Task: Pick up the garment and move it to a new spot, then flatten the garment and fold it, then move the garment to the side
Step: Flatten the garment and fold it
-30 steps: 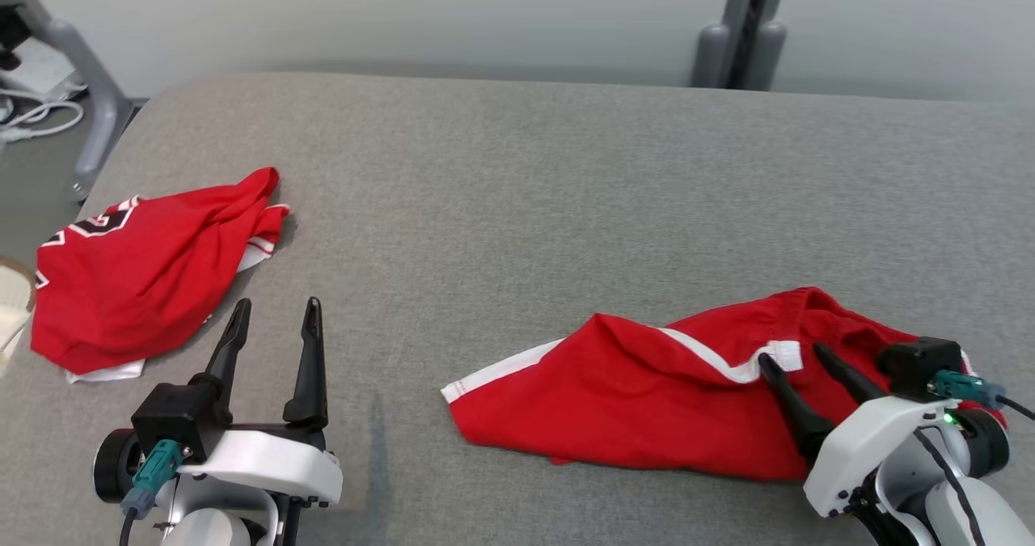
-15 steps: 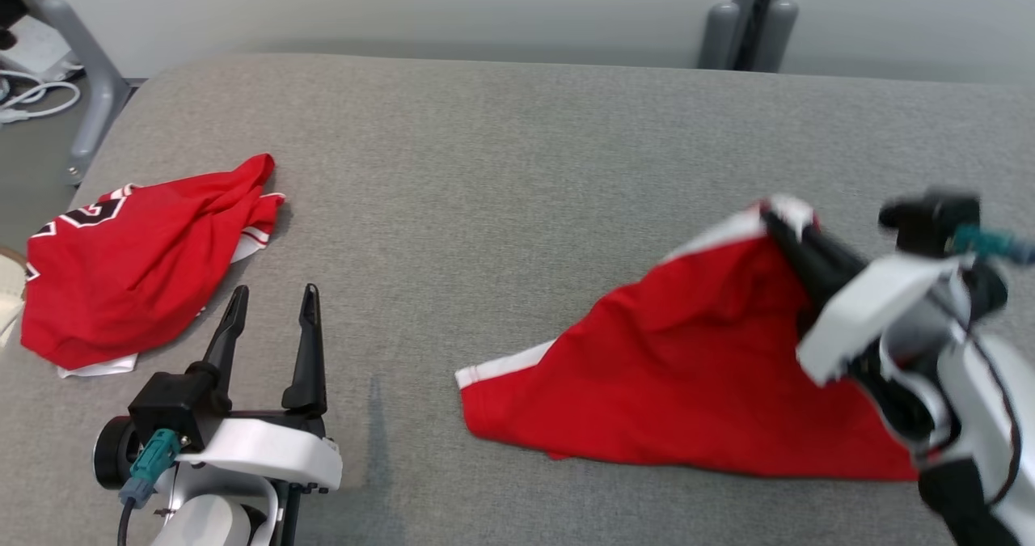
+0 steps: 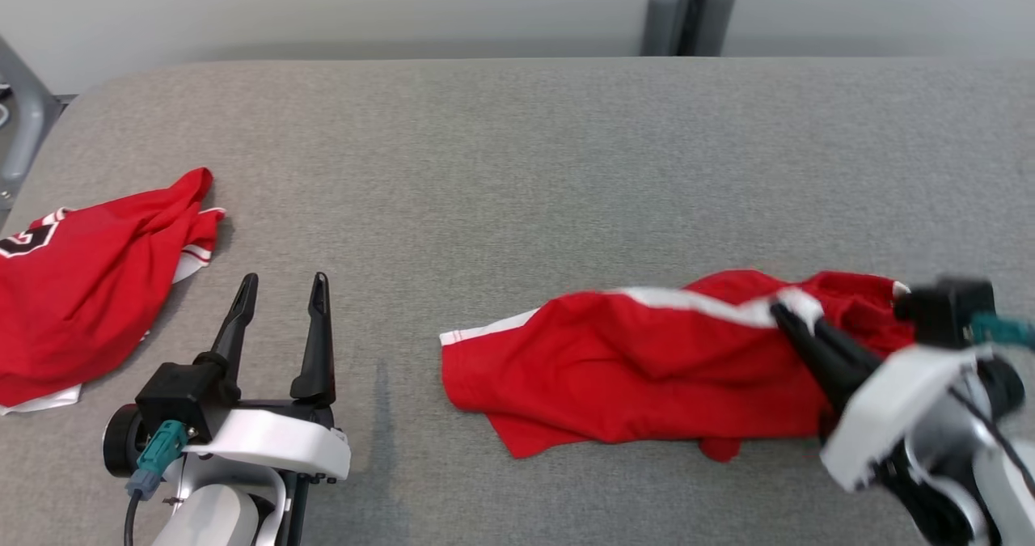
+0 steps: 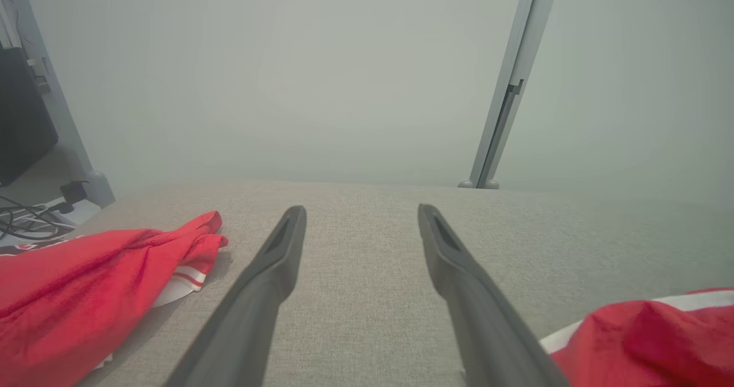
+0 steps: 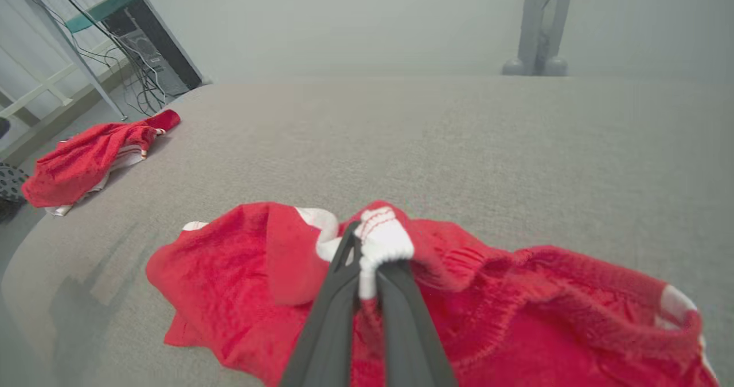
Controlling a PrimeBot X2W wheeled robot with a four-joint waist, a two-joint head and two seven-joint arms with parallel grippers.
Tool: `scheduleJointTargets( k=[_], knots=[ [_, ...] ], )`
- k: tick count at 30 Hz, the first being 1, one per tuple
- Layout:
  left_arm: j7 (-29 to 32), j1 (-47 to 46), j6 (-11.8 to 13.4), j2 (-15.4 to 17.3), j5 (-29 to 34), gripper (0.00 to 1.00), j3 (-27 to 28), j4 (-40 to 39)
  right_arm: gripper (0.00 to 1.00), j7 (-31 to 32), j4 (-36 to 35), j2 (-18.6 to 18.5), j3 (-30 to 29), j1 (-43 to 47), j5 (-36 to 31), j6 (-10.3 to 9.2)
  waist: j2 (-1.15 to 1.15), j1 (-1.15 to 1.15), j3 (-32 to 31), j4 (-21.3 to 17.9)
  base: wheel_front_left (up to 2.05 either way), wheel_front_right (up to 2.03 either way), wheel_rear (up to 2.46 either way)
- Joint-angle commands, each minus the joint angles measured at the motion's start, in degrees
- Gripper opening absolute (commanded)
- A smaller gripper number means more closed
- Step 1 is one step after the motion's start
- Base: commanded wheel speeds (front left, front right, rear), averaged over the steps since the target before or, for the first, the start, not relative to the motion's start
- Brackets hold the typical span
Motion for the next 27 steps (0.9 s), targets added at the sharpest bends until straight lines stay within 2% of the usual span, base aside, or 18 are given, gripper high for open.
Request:
scheduleJointTargets(
  k=[1,6,9,18,19,20,21,27],
  knots=[
    [-0.3,0.3,-0.2,0.5,0.1,1.00,0.5,0.0,0.00,0.8,-1.4,0.5,-2.2,3.9,-0.9,0.00,0.00,0.00,0.4,-1.2,0.00,0.00,0.00],
    [-0.3,0.1,0.0,0.8,0.4,1.00,0.6,-0.3,0.00,1.5,-2.2,1.6,-6.8,10.6,-2.2,0.00,0.00,0.00,1.0,-2.7,0.00,0.00,0.00],
    [-0.3,-0.2,0.0,1.1,0.3,1.00,0.7,-0.3,0.00,-0.9,-0.8,1.8,-9.2,11.2,-3.3,0.00,0.00,0.00,1.4,-3.5,0.00,0.00,0.00],
    [-0.2,-0.6,-0.1,1.1,0.2,1.00,0.3,0.2,0.00,-12.2,11.7,2.4,-7.8,7.6,-2.2,-0.01,0.00,0.00,1.5,-3.2,0.00,0.00,0.00],
    [-0.2,-0.5,-0.1,1.1,0.1,1.00,0.2,0.2,0.30,-13.4,13.0,2.6,-7.7,7.4,-1.8,-0.01,0.00,0.00,1.3,-3.1,0.00,0.00,0.00],
    [-0.2,-0.3,0.0,1.1,0.1,1.00,0.2,0.3,0.53,-14.6,14.1,2.6,-7.6,7.1,-1.6,-0.01,0.00,0.00,1.1,-3.0,0.00,0.00,0.00],
    [-0.2,-0.1,0.2,1.2,0.0,1.00,0.2,0.3,1.00,-15.8,15.0,2.8,-7.6,6.9,-1.4,-0.01,0.00,0.00,0.9,-3.0,0.00,0.00,0.00],
    [-0.2,1.3,0.9,1.9,-0.1,1.00,0.9,-0.2,1.00,-22.9,17.1,3.3,-9.5,8.1,-2.9,-0.01,0.00,0.00,-0.9,-3.3,0.00,0.00,0.00]
  ],
)
